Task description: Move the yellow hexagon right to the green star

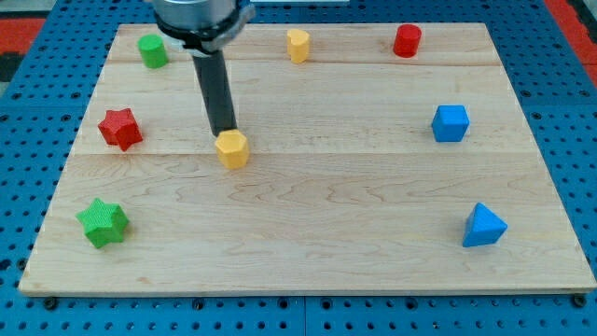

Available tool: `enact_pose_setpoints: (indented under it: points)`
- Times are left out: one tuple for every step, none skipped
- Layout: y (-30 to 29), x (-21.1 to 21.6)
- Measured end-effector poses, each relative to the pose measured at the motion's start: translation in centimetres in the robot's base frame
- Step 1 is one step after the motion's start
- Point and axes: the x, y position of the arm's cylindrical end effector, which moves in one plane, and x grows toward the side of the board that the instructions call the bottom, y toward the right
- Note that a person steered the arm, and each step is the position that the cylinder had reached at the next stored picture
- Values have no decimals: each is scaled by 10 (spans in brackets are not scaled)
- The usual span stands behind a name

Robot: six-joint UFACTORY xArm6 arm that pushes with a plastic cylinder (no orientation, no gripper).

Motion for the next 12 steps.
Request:
enact_pose_setpoints:
  points:
    - [12,28]
    - [-15,38]
    - [42,72]
    - [56,65]
    - [84,65]
    - [89,97]
    - [96,104]
    - [124,108]
    - [132,123]
    - [137,134]
    - [119,151]
    - [84,151]
